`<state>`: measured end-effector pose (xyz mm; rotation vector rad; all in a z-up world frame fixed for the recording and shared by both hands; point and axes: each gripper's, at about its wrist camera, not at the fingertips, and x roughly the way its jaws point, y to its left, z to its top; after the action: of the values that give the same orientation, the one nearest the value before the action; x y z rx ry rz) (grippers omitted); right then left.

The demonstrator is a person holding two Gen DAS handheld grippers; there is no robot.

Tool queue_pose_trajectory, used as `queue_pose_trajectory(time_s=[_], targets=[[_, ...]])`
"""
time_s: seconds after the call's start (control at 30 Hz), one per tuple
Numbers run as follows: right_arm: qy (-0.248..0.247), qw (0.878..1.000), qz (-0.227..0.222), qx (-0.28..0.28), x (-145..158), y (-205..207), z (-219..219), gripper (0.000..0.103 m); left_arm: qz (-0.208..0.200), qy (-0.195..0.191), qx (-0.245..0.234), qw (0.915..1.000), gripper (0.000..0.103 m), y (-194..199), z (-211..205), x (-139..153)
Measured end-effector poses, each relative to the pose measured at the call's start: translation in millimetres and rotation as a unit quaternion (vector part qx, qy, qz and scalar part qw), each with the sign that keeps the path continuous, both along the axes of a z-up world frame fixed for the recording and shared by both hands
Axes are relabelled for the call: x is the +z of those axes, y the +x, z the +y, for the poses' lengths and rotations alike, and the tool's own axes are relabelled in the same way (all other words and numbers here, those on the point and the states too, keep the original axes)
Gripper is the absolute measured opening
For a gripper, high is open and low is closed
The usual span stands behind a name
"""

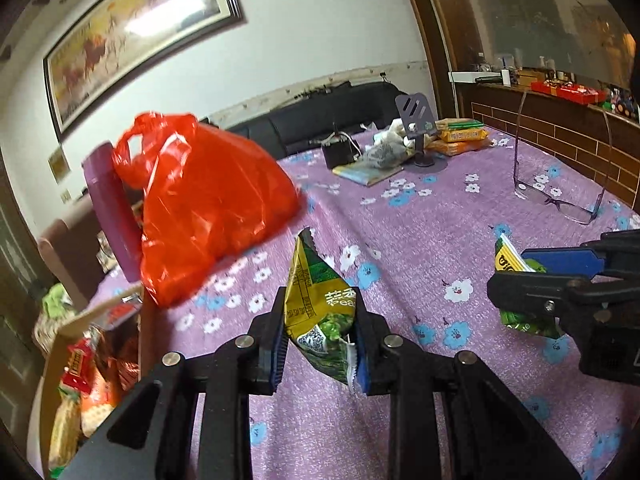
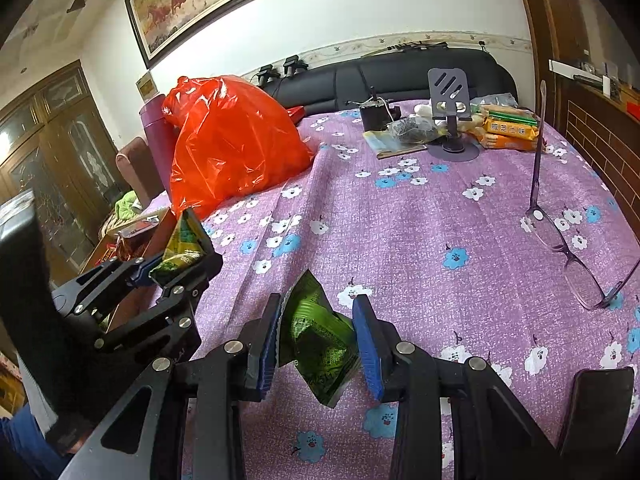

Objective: Organize snacks
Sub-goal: 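Lift both held green packets off the table toward the cardboard tray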

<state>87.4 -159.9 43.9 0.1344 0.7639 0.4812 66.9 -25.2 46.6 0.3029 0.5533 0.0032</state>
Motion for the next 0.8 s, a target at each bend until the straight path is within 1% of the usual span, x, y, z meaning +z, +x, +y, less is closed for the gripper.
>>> queue_pose_trajectory(time_s=[0.27,0.53,0.8], targets=[[0.001,1.000,0.000,-0.002,0.2,1.3,-1.1,0.038,-0.019,0.016,0.001,0.9997,0.026,-5.2,-2.9,2.8],[0.003,1.000,0.000,-0.002,1.4,1.4,-1.6,0.038,-0.023,0.024,0.000,0.9994,0.026,-6.3,-5.3,1.7],[0.003,1.000,-0.001,-0.002,2.4,1.2,-2.3,0.038,-0.022,0.024,0.000,0.9995,0.026,-6.6,-6.2,1.2]])
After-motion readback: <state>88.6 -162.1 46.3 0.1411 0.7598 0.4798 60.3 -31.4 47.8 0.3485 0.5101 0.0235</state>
